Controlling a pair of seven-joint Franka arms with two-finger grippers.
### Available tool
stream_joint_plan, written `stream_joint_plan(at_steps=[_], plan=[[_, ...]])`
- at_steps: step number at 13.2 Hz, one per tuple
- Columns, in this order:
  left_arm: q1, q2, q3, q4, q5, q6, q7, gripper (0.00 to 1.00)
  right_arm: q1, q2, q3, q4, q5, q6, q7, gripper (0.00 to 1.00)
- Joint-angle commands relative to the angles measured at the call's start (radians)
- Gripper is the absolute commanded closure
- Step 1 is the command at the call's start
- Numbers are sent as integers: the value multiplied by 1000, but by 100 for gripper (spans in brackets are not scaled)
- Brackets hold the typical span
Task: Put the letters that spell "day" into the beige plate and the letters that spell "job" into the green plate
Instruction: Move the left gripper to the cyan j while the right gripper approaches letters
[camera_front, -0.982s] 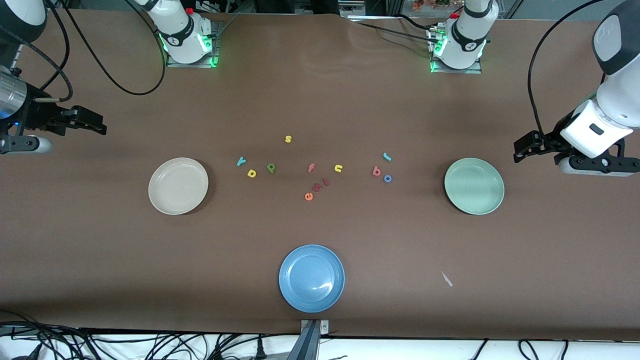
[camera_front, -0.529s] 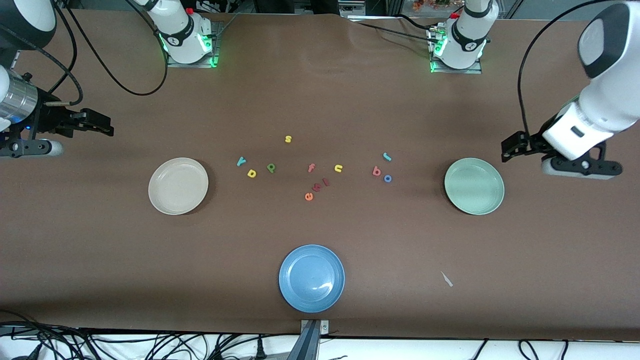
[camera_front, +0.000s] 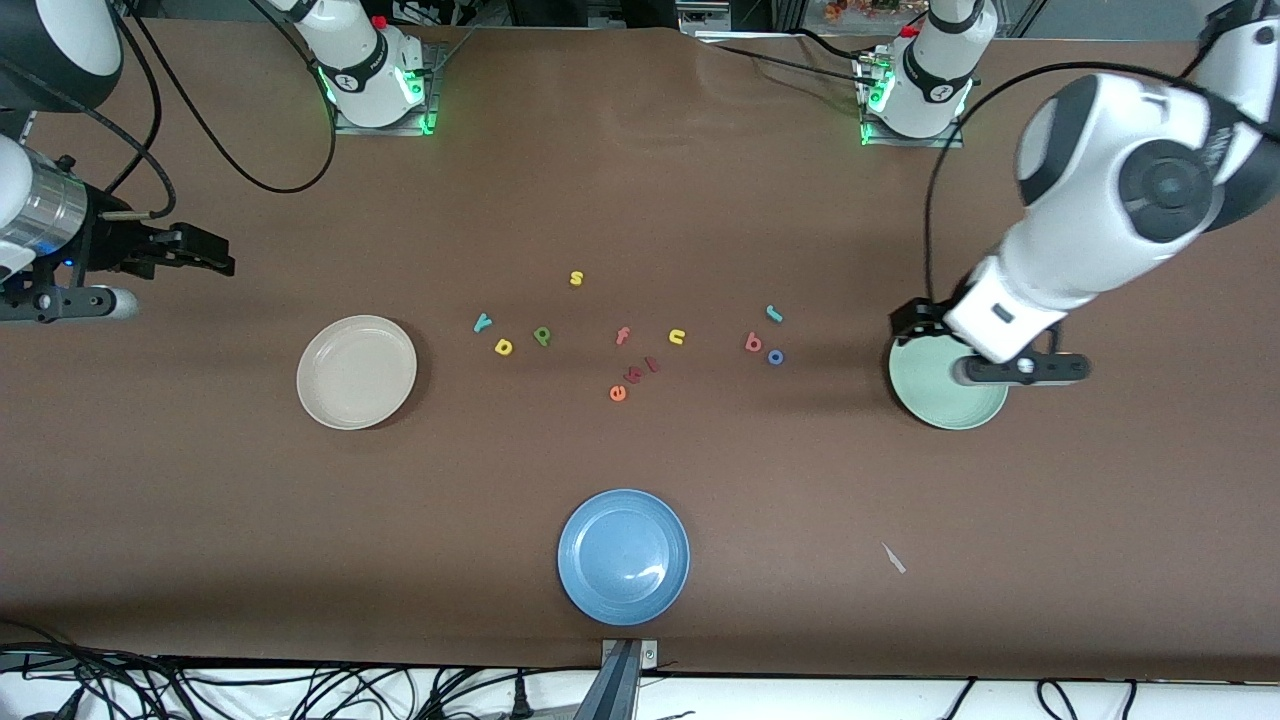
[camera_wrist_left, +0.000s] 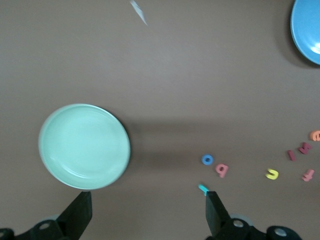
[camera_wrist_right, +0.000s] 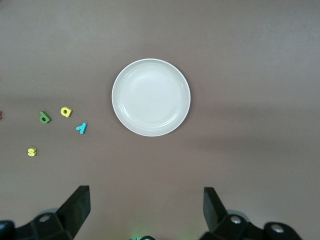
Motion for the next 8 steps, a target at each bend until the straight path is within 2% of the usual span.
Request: stream_joint_plan(at_steps=[1, 5, 7, 8], plan=[[-58, 85, 9, 35, -29, 0, -144, 0, 21, 46, 5, -1, -2, 12, 7, 0], [-137, 146, 8, 13, -30, 28, -438, 0, 18, 59, 60, -117, 0, 173, 11, 0], [-153, 146, 5, -52, -73, 57, -487, 0, 18, 66, 120, -174, -17, 250, 11, 0], [-153, 134, 3, -118, -102, 127, -519, 0, 18, 73, 134, -200, -23, 288, 13, 0]])
